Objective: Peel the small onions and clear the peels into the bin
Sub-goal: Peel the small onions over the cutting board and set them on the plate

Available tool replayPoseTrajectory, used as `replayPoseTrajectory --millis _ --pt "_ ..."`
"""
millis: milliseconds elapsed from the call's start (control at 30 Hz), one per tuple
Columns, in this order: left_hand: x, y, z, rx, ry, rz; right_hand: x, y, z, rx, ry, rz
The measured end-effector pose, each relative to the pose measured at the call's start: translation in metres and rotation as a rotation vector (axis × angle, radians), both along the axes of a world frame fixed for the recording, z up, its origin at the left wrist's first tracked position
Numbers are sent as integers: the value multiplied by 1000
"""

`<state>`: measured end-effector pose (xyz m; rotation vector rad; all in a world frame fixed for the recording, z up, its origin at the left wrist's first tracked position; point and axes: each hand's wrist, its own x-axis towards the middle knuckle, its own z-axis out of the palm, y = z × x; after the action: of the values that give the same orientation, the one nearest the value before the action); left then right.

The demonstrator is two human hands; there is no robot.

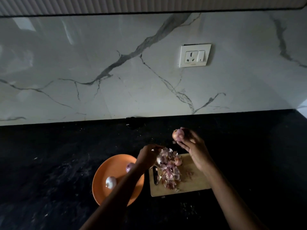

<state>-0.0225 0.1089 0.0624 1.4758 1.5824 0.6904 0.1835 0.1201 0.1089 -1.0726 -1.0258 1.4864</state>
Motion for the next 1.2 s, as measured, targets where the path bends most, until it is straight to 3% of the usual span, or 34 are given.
replayPoseTrajectory --millis 100,200,533,667,967,1200 --pt "4 -4 9 -28 153 -131 -2 -2 -1 3 -19 13" --pt "6 -7 8 63 198 -89 -3 -4 -2 -30 -26 22" --pt "24 -5 39 354 -153 53 -8 2 -1 -45 -107 39" --pt "22 -2 40 285 -254 86 -6 0 4 -35 -108 93" --pt "22 -2 40 108 -535 216 -8 -1 3 158 -331 121" --pt "20 -6 42 70 -581 204 -7 0 -3 200 -397 139"
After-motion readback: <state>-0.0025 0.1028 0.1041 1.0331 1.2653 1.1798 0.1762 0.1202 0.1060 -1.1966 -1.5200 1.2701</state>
